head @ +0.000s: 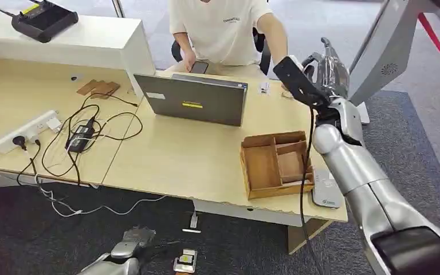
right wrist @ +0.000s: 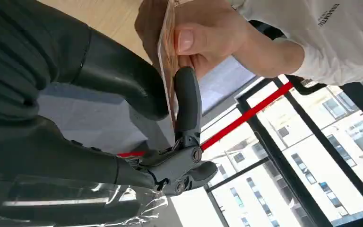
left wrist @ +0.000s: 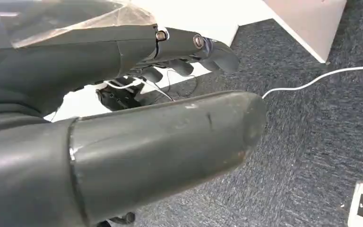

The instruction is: Pass the card to the sensor for recognition and then transmit it.

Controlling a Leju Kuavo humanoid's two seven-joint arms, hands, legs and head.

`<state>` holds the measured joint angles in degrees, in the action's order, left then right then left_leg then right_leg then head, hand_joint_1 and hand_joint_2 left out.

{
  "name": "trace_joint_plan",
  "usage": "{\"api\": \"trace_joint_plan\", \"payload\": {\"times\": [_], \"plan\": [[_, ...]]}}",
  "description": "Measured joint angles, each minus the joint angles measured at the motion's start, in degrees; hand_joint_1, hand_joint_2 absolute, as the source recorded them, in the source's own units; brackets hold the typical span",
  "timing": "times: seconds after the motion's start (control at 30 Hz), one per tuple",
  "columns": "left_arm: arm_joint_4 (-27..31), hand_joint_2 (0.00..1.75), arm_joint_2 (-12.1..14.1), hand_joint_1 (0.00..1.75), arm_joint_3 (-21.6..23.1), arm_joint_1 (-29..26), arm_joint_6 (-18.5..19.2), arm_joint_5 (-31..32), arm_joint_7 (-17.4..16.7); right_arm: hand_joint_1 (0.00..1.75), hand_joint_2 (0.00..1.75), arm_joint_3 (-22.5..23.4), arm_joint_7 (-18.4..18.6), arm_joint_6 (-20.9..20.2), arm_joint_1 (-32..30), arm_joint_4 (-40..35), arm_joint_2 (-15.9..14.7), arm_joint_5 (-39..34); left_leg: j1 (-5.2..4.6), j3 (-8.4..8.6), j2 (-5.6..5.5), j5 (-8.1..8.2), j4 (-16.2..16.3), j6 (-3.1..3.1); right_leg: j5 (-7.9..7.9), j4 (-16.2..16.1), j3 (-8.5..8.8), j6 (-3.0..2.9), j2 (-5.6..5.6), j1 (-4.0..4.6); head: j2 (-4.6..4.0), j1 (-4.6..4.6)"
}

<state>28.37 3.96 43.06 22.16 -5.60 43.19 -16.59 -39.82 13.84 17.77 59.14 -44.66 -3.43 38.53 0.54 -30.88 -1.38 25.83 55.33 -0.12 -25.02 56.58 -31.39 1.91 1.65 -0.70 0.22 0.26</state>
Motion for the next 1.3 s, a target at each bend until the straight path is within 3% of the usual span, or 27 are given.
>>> {"api": "trace_joint_plan", "payload": {"times": [0.1,0.13,0.2,0.47,0.57,0.73,1.0,1.3], "plan": [[-0.3,0.0,-0.3,0.0,0.3,0.3,0.1,0.0,0.4,1.75,1.75,0.0,0.9,0.3,1.5,3.6,0.4,0.0,0.0,0.0,0.0,0.0,0.0,0.0,0.0,0.0,0.0,0.0,0.0,0.0,0.0,-0.02],[-0.4,0.0,-0.3,0.0,0.4,0.4,0.2,0.0,0.4,0.42,1.75,0.0,0.9,0.3,1.9,4.4,0.6,0.0,-0.01,0.0,0.01,0.0,0.0,0.0,0.0,0.0,0.0,0.0,0.0,0.0,0.0,-0.02],[-0.6,0.0,-0.5,0.0,0.4,0.7,0.2,0.0,0.7,0.0,1.75,-0.1,1.0,0.5,2.5,6.3,0.8,0.1,-0.01,0.0,0.0,0.0,0.0,0.0,0.0,0.0,0.01,0.0,0.0,-0.01,0.0,-0.02],[-1.5,0.0,-0.7,0.0,0.6,1.0,0.2,0.0,1.1,0.0,1.75,-0.4,1.5,2.8,3.6,10.4,1.8,1.7,0.01,0.0,0.02,0.0,0.0,0.0,0.0,0.0,-0.01,0.0,0.01,-0.01,0.0,-0.02],[-1.7,0.0,-0.7,0.0,0.6,1.0,0.0,-0.1,1.2,0.0,1.75,-0.6,0.1,4.0,3.6,11.0,1.9,1.9,0.01,0.01,0.02,0.0,0.0,0.0,0.0,0.0,-0.01,0.0,0.01,0.0,0.0,-0.02],[-2.3,0.0,-0.5,0.0,0.6,0.8,-0.9,-0.9,1.1,0.0,1.75,-0.7,-2.5,9.7,3.5,10.6,1.1,0.8,0.01,0.02,0.02,0.0,0.0,0.0,0.0,0.0,-0.01,0.0,0.01,0.0,0.0,0.0],[-2.6,0.0,1.1,0.0,-0.6,-1.6,-3.4,-3.1,-0.7,0.0,1.75,2.4,-0.7,14.5,-1.5,3.0,-5.2,-5.3,0.0,0.05,0.01,0.02,0.0,0.02,0.0,-0.1,0.02,0.01,0.0,0.0,0.0,-0.02],[-2.6,0.0,3.5,0.0,-3.1,-5.9,-6.8,-6.1,-2.9,0.0,1.75,12.6,0.8,20.4,-14.5,-6.3,-16.4,-15.3,0.02,0.12,-0.07,0.11,0.0,0.09,-0.02,-0.2,0.15,0.02,-0.07,0.01,0.0,0.0]]}}
